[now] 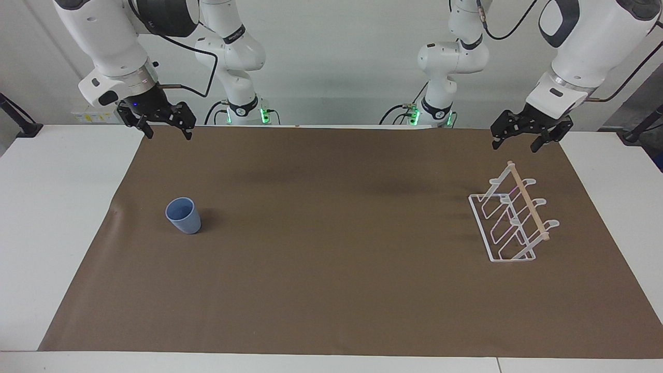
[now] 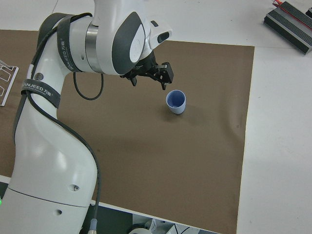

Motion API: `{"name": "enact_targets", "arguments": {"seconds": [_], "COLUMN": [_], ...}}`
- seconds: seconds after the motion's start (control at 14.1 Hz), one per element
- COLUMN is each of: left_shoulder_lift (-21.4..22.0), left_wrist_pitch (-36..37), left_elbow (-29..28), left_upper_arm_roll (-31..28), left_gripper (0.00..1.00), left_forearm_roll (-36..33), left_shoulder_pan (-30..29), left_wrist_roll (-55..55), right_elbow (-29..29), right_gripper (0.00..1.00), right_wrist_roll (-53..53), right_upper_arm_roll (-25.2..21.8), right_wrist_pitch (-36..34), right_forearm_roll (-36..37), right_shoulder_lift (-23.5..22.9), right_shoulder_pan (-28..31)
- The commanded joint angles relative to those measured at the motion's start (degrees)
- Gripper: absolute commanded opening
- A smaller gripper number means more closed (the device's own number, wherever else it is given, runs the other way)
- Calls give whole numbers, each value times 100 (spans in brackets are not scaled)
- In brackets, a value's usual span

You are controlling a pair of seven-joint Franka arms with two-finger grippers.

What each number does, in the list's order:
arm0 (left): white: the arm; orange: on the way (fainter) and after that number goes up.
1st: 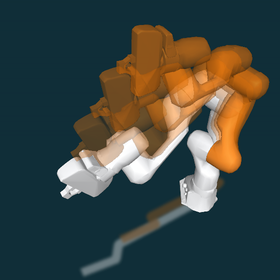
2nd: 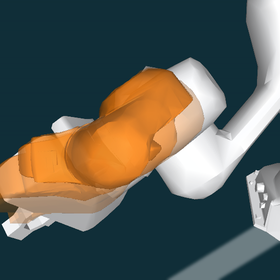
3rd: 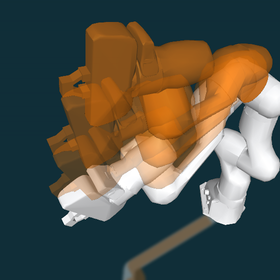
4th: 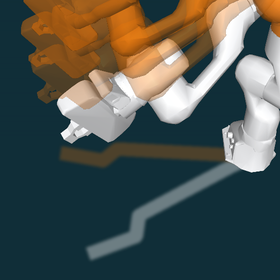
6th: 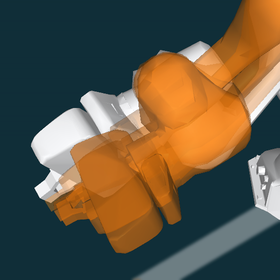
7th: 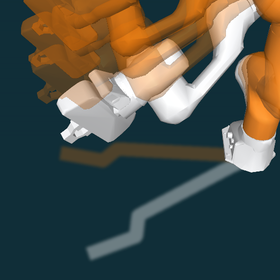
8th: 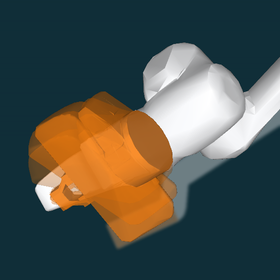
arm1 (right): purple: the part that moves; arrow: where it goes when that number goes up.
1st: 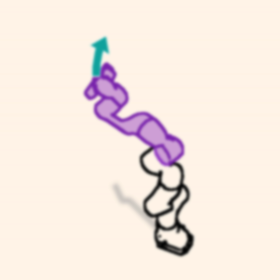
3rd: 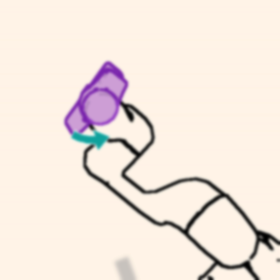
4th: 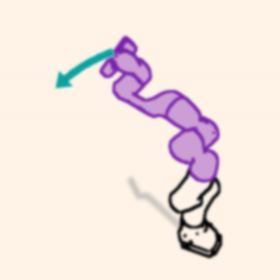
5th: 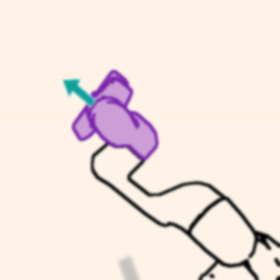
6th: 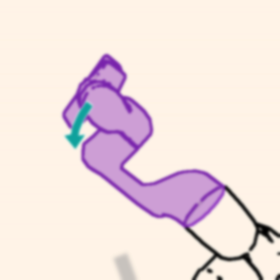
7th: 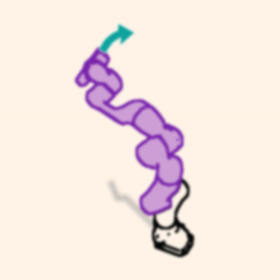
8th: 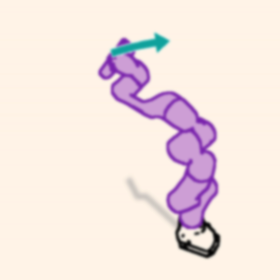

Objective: Hang cup on cup holder
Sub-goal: 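Move the right gripper toward the light blue cup, then grasp the blue cup rim with the right gripper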

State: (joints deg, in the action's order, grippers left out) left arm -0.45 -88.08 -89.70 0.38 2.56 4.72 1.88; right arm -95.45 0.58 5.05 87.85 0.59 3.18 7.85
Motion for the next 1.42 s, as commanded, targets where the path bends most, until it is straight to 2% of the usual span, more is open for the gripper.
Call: {"name": "enact_targets", "arguments": {"seconds": [0.0, 0.35, 0.64, 0.99, 1.35], "left_shoulder_lift": [211, 238, 247, 247, 247], "left_wrist_pitch": [2, -121, -42, -104, -103], "left_elbow": [-249, -320, -338, -329, -338], "left_upper_arm_roll": [-161, 85, 77, 77, 50], "left_gripper": [100, 100, 100, 100, 100], "left_forearm_roll": [43, 34, 17, 8, 8], "left_shoulder_pan": [57, -216, -164, -217, -234], "left_wrist_roll": [-21, 58, 15, -3, -12], "right_elbow": [-158, -166, -254, -1492, -2029], "right_gripper": [100, 100, 100, 100, 100], "right_wrist_roll": [83, 170, 452, 443, 452], "right_upper_arm_roll": [14, 14, 14, 23, 14], "right_wrist_pitch": [65, 118, 468, 2067, 2797], "right_forearm_roll": [-138, -138, -147, -156, -156], "right_shoulder_lift": [139, 139, 148, 508, 474], "right_shoulder_pan": [77, 85, 68, 15, 15]}}
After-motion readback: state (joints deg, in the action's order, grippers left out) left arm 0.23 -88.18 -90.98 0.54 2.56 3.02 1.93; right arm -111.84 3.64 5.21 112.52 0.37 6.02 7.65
